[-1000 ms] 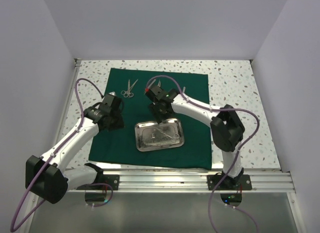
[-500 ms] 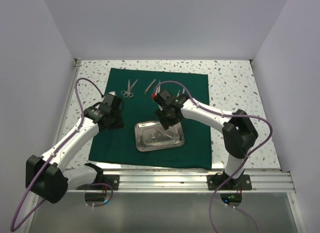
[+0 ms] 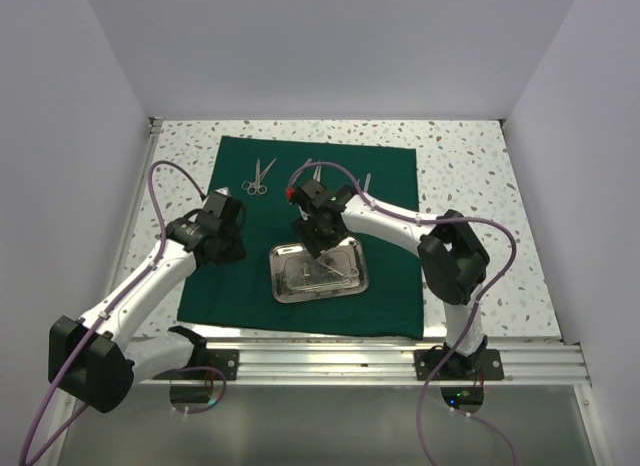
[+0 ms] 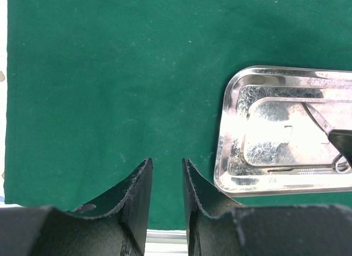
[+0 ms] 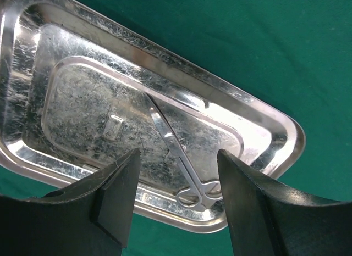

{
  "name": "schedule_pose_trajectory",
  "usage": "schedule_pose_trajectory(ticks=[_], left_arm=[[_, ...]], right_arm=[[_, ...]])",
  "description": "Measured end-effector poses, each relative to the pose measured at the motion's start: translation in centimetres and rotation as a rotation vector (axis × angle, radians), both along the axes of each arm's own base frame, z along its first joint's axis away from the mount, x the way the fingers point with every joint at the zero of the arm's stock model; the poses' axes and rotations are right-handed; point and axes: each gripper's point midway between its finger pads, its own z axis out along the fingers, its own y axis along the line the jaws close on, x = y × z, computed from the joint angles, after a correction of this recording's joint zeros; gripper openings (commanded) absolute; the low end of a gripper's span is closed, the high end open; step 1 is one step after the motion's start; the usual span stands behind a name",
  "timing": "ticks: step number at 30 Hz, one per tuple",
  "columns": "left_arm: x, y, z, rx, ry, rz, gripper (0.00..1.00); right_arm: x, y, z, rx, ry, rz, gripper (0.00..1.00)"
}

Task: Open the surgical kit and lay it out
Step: Pick up the medical item from the container.

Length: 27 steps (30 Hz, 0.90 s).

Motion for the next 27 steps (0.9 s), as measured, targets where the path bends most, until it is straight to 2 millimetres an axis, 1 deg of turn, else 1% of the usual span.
schedule_pose_trajectory(ticks=[9, 14, 17, 24, 27], left_arm=[[-0.5, 0.3, 0.0, 0.002, -0.001, 0.004, 0.31], [-0.5, 0.3, 0.0, 0.003, -0.001, 0.004, 0.31], [-0.5, 0.4, 0.0, 0.006, 0.000, 0.005, 0.31], [-0.6, 0.7, 0.0, 0.021, 0.001, 0.012, 0.31], [-0.6, 0.7, -0.1, 0.023, 0.003, 0.013, 0.31]], right_arm=[[-0.9, 0.9, -2.0, -0.019, 0.039, 0.039, 0.64], [-0.6, 1.6, -2.8, -0.026, 0.041, 0.048, 0.66], [-0.3, 1.8, -3.9, -0.048, 0.046, 0.048, 0.66], [1.0, 2.3, -3.9, -0.055, 0.022, 0.039, 0.66], [1.4, 2.1, -3.9, -0.054, 0.021, 0.031, 0.66]])
